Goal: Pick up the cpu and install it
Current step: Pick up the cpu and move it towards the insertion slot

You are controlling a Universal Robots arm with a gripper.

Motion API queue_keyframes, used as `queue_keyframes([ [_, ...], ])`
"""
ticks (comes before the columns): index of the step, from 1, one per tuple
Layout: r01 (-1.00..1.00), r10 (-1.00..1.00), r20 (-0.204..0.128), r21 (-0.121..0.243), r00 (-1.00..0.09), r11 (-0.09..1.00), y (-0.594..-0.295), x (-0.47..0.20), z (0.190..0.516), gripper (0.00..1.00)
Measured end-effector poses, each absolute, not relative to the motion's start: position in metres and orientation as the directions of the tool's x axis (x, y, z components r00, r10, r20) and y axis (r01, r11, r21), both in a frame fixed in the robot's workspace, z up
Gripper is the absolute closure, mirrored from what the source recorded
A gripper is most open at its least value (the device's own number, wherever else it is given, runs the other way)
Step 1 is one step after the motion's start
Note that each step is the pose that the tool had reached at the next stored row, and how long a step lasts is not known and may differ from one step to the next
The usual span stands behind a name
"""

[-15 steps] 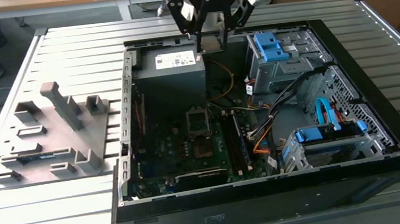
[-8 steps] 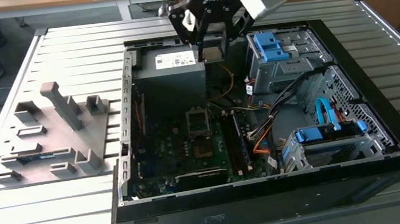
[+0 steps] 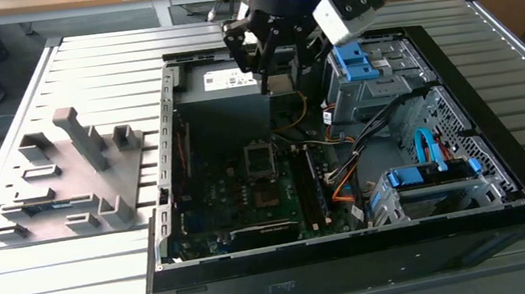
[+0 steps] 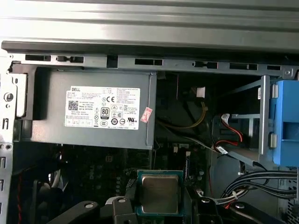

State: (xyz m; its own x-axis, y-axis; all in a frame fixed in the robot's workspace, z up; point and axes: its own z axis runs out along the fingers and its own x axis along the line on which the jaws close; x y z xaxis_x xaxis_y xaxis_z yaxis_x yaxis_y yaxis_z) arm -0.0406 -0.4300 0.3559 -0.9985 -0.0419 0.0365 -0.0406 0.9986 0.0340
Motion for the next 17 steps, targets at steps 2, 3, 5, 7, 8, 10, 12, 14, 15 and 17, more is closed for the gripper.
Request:
queue_keyframes([
  [2, -0.040, -0.042, 0.037, 0.034, -0.998, 0.999, -0.432, -0.041, 0.352, 0.53],
  [3, -0.040, -0.041, 0.037, 0.034, -0.998, 0.999, -0.434, -0.041, 0.350, 0.53],
  [5, -0.040, -0.041, 0.037, 0.034, -0.998, 0.999, -0.436, -0.041, 0.347, 0.53],
  [7, -0.040, -0.041, 0.037, 0.034, -0.998, 0.999, -0.439, -0.041, 0.343, 0.53],
  [8, -0.040, -0.041, 0.037, 0.034, -0.998, 0.999, -0.440, -0.041, 0.341, 0.53],
  [10, -0.039, -0.041, 0.037, 0.034, -0.999, 0.999, -0.443, -0.041, 0.338, 0.53],
  [12, -0.039, -0.040, 0.037, 0.034, -0.999, 0.999, -0.446, -0.040, 0.334, 0.53],
  [14, -0.039, -0.040, 0.036, 0.034, -0.999, 0.999, -0.448, -0.040, 0.330, 0.53],
  [15, -0.039, -0.040, 0.036, 0.034, -0.999, 0.999, -0.449, -0.040, 0.328, 0.53],
  [17, -0.039, -0.040, 0.037, 0.034, -0.999, 0.999, -0.451, -0.040, 0.325, 0.53],
])
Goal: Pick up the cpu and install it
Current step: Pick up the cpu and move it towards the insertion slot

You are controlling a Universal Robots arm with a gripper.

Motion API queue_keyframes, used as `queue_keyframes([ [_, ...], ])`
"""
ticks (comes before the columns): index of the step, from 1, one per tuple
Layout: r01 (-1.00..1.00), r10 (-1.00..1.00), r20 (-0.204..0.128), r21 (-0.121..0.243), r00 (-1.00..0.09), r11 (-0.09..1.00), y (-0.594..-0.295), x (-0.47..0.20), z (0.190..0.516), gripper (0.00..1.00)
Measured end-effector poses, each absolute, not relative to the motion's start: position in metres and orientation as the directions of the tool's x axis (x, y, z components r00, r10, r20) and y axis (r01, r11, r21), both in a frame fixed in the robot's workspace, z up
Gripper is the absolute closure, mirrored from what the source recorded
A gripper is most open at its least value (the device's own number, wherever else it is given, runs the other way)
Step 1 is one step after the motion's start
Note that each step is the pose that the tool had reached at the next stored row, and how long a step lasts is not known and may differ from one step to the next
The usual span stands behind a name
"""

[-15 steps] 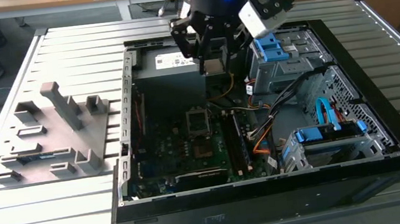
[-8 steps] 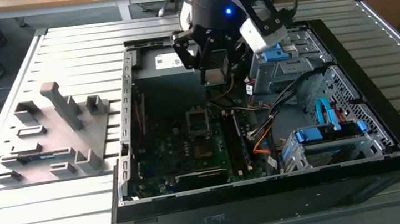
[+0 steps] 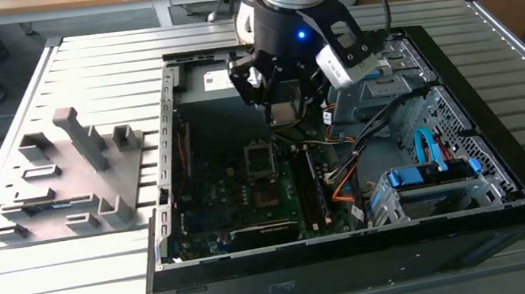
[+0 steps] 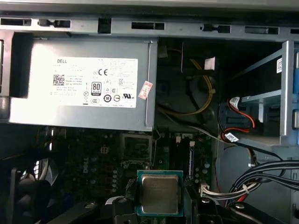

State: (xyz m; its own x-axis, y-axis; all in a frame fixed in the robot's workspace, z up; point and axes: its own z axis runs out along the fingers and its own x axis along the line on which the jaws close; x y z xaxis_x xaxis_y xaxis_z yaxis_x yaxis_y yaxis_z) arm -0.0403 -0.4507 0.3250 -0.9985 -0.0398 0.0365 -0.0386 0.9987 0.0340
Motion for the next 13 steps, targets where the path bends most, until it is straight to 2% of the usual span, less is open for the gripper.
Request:
queue_keyframes([
  [13, -0.038, -0.039, 0.036, 0.034, -0.999, 0.999, -0.463, -0.040, 0.301, 0.53],
])
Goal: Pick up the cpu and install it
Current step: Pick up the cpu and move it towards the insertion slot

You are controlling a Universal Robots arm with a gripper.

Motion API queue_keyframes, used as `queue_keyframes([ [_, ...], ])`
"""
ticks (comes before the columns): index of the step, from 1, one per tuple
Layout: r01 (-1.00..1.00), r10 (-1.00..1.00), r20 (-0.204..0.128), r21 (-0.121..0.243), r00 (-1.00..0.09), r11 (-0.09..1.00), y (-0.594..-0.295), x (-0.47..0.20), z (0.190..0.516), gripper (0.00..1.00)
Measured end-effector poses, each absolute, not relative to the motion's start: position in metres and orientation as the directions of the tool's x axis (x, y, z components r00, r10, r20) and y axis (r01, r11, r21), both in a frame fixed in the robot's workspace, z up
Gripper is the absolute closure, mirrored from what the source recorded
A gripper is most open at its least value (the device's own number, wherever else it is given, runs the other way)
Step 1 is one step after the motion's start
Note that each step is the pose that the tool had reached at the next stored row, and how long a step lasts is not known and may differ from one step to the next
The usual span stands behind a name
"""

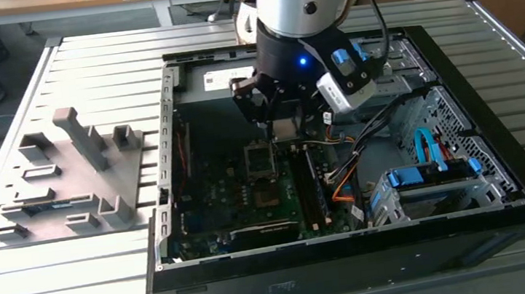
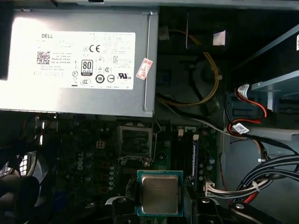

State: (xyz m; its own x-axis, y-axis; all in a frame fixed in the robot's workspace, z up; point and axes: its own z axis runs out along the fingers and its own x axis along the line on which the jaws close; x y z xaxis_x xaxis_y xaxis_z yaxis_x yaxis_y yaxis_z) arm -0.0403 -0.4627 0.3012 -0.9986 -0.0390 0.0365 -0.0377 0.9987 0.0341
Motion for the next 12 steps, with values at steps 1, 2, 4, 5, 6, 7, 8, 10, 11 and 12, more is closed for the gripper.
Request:
queue_keyframes([
  [1, -0.038, -0.039, 0.037, 0.034, -0.999, 0.999, -0.463, -0.040, 0.299, 0.53],
  [2, -0.038, -0.039, 0.037, 0.034, -0.999, 0.999, -0.464, -0.040, 0.298, 0.53],
  [4, -0.038, -0.039, 0.037, 0.034, -0.999, 0.999, -0.465, -0.040, 0.294, 0.53],
  [5, -0.038, -0.039, 0.037, 0.034, -0.999, 0.999, -0.465, -0.040, 0.292, 0.53],
  [6, -0.038, -0.039, 0.036, 0.034, -0.999, 0.999, -0.466, -0.040, 0.290, 0.53],
  [7, -0.038, -0.039, 0.037, 0.034, -0.999, 0.999, -0.466, -0.040, 0.289, 0.53],
  [8, -0.038, -0.039, 0.037, 0.034, -0.999, 0.999, -0.467, -0.040, 0.287, 0.53],
  [10, -0.038, -0.039, 0.037, 0.034, -0.999, 0.999, -0.468, -0.040, 0.284, 0.53],
  [11, -0.038, -0.039, 0.037, 0.034, -0.999, 0.999, -0.468, -0.040, 0.283, 0.53],
  [12, -0.038, -0.039, 0.037, 0.034, -0.999, 0.999, -0.469, -0.040, 0.282, 0.53],
])
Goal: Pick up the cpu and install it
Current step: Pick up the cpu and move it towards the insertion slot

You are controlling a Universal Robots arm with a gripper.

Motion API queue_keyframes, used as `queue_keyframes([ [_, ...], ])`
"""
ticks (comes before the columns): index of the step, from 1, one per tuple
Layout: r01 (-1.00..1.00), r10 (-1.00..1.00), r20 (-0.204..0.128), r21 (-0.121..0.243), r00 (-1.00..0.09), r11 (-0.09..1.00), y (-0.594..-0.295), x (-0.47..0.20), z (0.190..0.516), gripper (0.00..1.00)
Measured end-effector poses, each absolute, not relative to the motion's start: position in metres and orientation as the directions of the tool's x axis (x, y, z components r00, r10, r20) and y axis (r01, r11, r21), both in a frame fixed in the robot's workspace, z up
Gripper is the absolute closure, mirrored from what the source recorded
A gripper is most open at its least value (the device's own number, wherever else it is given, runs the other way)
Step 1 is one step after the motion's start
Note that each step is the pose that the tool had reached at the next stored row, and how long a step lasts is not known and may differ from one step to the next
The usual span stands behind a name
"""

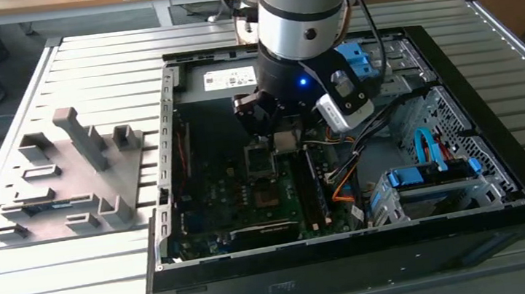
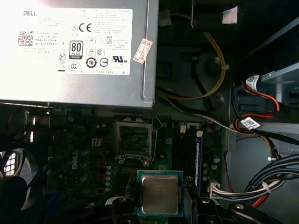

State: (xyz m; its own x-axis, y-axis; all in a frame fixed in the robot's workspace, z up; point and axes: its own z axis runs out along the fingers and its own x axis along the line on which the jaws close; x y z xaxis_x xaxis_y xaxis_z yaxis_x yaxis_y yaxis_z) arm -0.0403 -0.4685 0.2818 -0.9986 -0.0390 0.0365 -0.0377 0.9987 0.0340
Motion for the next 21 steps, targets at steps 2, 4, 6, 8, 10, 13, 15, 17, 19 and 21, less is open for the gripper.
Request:
queue_keyframes([
  [2, -0.038, -0.039, 0.037, 0.034, -0.999, 0.999, -0.469, -0.040, 0.280, 0.53],
  [4, -0.038, -0.039, 0.037, 0.034, -0.999, 0.999, -0.471, -0.040, 0.278, 0.53],
  [6, -0.038, -0.039, 0.037, 0.034, -0.999, 0.999, -0.472, -0.040, 0.275, 0.53],
  [8, -0.037, -0.039, 0.036, 0.034, -0.999, 0.999, -0.473, -0.041, 0.272, 0.53],
  [10, -0.038, -0.039, 0.037, 0.033, -0.999, 0.999, -0.473, -0.043, 0.268, 0.53],
  [13, -0.038, -0.039, 0.037, 0.031, -0.999, 0.999, -0.474, -0.050, 0.263, 0.53],
  [15, -0.038, -0.039, 0.037, 0.030, -0.999, 0.999, -0.473, -0.051, 0.259, 0.53],
  [17, -0.038, -0.039, 0.037, 0.030, -0.999, 0.999, -0.474, -0.051, 0.255, 0.53],
  [19, -0.038, -0.039, 0.037, 0.030, -0.999, 0.999, -0.474, -0.051, 0.252, 0.53],
  [21, -0.038, -0.039, 0.037, 0.029, -0.999, 0.999, -0.473, -0.051, 0.248, 0.53],
])
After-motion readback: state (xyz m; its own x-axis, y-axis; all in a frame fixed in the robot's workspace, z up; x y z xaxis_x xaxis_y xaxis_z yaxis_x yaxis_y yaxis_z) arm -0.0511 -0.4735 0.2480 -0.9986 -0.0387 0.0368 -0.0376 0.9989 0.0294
